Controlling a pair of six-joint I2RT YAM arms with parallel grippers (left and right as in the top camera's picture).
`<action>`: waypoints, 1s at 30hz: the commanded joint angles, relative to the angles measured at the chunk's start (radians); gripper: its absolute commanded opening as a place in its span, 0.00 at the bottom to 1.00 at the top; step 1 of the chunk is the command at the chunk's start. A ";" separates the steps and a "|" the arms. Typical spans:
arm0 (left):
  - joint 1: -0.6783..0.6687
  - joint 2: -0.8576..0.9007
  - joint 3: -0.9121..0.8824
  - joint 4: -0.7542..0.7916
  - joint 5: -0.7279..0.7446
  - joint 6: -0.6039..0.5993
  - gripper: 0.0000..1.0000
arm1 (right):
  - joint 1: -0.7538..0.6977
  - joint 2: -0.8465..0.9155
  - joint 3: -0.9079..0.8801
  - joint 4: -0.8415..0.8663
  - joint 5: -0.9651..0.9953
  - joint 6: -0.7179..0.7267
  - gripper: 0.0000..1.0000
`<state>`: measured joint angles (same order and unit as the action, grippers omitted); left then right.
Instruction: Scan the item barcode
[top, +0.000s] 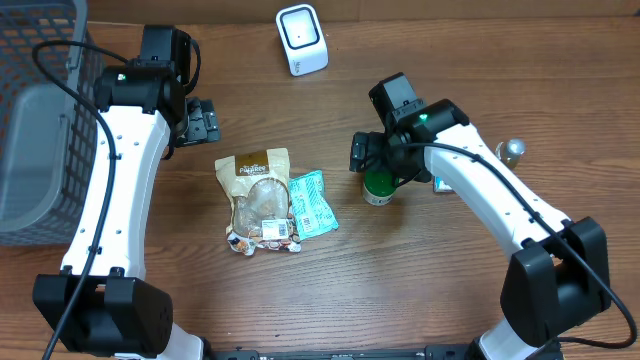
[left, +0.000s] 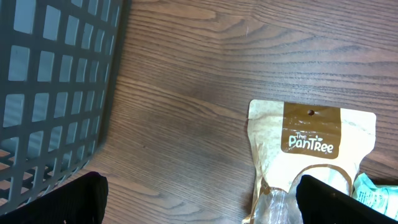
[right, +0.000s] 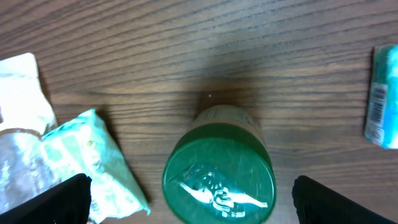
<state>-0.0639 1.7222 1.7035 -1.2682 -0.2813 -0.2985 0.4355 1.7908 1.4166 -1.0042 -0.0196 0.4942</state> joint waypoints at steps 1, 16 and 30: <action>0.005 0.004 0.014 0.001 -0.013 0.007 1.00 | 0.002 -0.004 -0.055 0.047 0.035 0.008 1.00; 0.005 0.004 0.014 0.001 -0.013 0.007 1.00 | 0.002 -0.003 -0.185 0.172 0.085 0.030 1.00; 0.005 0.004 0.014 0.001 -0.013 0.007 1.00 | 0.002 0.004 -0.227 0.222 0.085 0.030 1.00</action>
<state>-0.0639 1.7222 1.7035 -1.2682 -0.2817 -0.2989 0.4355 1.7927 1.1973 -0.7860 0.0536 0.5201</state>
